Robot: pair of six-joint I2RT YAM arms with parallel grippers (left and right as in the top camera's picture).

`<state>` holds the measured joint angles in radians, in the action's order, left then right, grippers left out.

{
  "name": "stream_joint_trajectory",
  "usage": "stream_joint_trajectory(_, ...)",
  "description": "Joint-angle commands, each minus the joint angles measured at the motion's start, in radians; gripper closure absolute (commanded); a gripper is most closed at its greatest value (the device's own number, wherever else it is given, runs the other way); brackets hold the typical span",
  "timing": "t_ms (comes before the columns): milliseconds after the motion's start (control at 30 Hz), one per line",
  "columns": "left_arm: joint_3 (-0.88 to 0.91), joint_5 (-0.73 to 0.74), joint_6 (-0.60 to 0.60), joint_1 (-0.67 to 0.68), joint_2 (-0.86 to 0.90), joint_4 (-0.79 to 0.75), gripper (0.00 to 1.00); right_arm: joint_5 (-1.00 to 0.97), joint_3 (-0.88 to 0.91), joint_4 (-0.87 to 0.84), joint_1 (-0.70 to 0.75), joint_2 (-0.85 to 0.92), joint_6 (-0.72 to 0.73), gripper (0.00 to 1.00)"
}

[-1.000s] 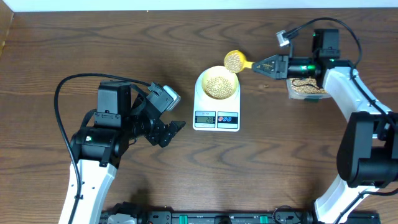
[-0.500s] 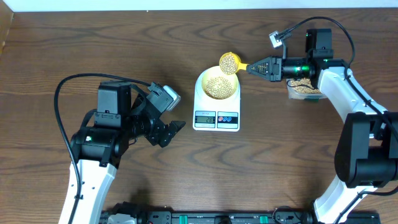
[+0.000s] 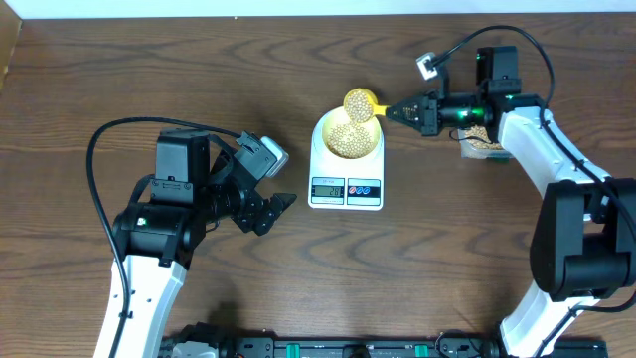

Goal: Scoop item into bowl and weigh 50g on scale
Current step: 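Carry the filled scoop left over the yellow bowl on the scale, then tip the scoop to pour soybeans into the bowl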

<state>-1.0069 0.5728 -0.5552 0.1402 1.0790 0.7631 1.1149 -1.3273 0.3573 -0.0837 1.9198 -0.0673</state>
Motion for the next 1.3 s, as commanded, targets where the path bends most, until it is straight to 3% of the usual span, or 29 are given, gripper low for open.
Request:
stream_joint_trajectory(0, 0.004, -0.002, -0.013, -0.004, 0.0, 0.003, 0.15, -0.01, 0.002, -0.002, -0.018, 0.007, -0.074, 0.99)
stream_joint_trajectory(400, 0.004, -0.002, -0.013, -0.004, 0.0, 0.003, 0.15, -0.043, 0.002, -0.002, -0.029, 0.007, -0.095, 0.99)
stream_joint_trajectory(1267, 0.004, -0.002, -0.013, -0.004, 0.0, 0.003, 0.16, -0.055, 0.002, 0.002, -0.029, 0.007, -0.306, 0.99)
